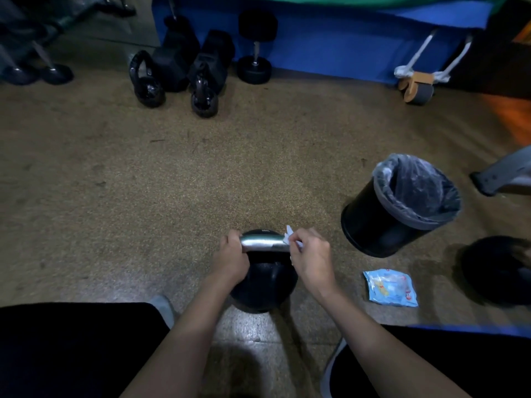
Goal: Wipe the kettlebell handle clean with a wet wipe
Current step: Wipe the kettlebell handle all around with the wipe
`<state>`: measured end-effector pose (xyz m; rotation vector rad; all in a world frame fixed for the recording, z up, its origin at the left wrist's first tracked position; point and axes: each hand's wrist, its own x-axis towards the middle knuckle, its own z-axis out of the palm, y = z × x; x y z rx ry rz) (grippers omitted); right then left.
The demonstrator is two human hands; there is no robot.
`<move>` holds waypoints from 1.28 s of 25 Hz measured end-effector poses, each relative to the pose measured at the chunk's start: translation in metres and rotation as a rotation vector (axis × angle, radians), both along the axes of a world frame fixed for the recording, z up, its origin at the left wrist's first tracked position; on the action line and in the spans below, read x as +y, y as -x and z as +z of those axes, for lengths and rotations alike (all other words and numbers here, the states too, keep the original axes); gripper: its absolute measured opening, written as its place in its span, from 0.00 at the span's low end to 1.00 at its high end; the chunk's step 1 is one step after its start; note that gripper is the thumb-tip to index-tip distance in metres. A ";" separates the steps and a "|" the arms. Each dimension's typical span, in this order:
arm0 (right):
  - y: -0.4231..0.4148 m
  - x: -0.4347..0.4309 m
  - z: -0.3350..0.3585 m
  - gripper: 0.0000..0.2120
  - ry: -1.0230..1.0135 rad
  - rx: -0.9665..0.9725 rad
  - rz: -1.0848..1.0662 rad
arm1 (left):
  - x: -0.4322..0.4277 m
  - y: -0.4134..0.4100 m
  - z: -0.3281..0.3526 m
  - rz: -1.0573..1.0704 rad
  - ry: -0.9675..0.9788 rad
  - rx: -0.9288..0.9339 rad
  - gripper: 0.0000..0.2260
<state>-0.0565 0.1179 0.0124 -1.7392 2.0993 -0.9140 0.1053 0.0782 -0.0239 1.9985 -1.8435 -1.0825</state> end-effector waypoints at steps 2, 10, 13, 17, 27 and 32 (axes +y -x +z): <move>-0.002 0.004 -0.001 0.06 -0.002 0.015 0.023 | 0.000 0.000 0.001 0.019 -0.013 0.006 0.18; 0.001 0.010 -0.006 0.07 -0.028 -0.010 0.028 | 0.000 0.002 0.000 0.018 -0.016 0.002 0.17; 0.002 0.019 -0.017 0.08 -0.080 -0.044 0.015 | 0.000 0.002 0.001 0.025 -0.018 0.000 0.18; -0.005 0.015 -0.011 0.06 0.022 -0.098 -0.052 | -0.002 0.002 0.001 0.029 -0.018 -0.004 0.17; -0.005 0.011 -0.005 0.08 0.013 -0.053 -0.034 | 0.001 0.002 0.005 0.017 -0.008 -0.012 0.16; -0.009 0.018 -0.008 0.08 -0.015 -0.055 -0.013 | 0.002 0.002 0.008 0.019 -0.021 -0.005 0.16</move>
